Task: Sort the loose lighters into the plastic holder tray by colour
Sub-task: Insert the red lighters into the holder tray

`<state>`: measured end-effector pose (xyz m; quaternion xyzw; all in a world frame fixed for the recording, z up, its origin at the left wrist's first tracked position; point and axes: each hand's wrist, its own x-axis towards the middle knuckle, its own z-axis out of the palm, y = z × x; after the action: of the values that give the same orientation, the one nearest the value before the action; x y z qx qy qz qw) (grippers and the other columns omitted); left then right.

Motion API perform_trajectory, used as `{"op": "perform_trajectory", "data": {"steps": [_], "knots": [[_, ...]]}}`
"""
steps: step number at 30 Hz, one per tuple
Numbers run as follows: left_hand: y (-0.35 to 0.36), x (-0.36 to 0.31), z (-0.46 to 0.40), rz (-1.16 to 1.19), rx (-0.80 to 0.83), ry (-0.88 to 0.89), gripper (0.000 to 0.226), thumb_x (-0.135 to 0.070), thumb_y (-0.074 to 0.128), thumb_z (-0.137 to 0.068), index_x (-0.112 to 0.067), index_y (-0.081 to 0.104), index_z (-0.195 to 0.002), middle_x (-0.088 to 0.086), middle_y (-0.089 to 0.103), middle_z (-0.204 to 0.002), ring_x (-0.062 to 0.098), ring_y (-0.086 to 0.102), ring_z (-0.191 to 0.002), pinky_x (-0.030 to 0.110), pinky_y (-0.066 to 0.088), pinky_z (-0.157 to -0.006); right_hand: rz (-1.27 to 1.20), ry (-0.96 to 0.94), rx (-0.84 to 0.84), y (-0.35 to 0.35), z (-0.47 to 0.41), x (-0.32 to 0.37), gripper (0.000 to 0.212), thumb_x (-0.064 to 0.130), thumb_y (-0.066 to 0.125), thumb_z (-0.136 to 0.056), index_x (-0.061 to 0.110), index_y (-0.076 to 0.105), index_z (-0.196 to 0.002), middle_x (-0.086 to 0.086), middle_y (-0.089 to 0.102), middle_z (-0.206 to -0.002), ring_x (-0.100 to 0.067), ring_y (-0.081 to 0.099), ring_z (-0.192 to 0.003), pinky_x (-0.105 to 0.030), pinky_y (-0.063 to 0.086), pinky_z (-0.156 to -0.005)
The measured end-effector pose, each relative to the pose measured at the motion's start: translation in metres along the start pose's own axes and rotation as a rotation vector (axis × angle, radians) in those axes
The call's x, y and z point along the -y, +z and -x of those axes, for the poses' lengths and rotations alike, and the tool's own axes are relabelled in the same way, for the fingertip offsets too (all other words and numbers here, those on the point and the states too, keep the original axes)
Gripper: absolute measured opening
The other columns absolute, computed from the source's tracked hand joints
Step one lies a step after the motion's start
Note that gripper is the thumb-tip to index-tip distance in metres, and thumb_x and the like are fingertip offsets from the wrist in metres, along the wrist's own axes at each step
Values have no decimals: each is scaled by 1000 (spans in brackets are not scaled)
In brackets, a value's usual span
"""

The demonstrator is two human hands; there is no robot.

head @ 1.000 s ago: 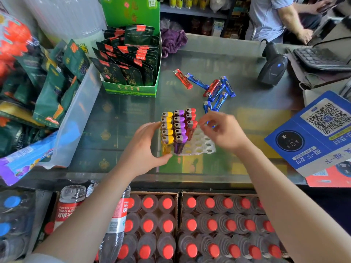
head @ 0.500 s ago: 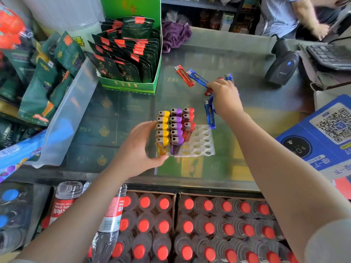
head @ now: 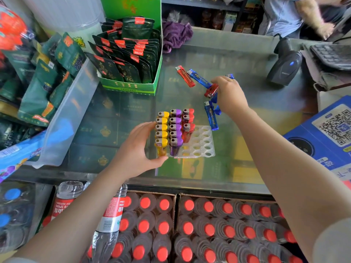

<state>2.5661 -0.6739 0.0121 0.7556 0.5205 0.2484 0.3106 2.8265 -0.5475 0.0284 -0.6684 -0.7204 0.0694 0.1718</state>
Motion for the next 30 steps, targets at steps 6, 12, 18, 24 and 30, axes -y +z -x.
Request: {"op": "perform_trajectory", "data": {"steps": [6,12,18,24,30], "knots": [[-1,-1,-1,8,4,14,66,-47,63,-62,-27,46,-122,-13,49,-125,0,35,-120,13,26,-95,253,-39,238,-1,-16,6,43,-9,46,-77,9,50,-117,-12,52,-120,-36,38,-113,-40,35,-88],[-1,-2,-1,20,-5,12,64,-44,65,-62,-28,46,-122,-15,49,-125,2,37,-121,25,30,-98,157,-87,132,4,-6,2,32,-6,53,-79,6,58,-109,-17,55,-107,-37,50,-99,-42,47,-75],[-1,-1,0,-1,-5,-12,69,-41,71,-63,-27,43,-125,-12,47,-128,3,35,-121,27,29,-98,-519,52,-175,-24,53,38,11,8,61,-80,11,60,-91,-8,68,-83,-16,61,-73,-29,50,-74],[-2,-6,1,-12,-11,-1,66,-32,75,-65,-24,45,-123,-16,44,-122,0,35,-116,28,29,-98,-798,101,-14,-28,125,55,12,6,68,-78,16,62,-83,-2,72,-73,-18,68,-70,-30,54,-71],[-4,-11,2,-15,-10,-8,67,-30,75,-67,-26,43,-125,-17,41,-119,1,32,-116,30,28,-98,-772,38,47,-10,148,69,26,3,72,-74,25,60,-79,-12,66,-86,-16,64,-72,-32,54,-69]]}}
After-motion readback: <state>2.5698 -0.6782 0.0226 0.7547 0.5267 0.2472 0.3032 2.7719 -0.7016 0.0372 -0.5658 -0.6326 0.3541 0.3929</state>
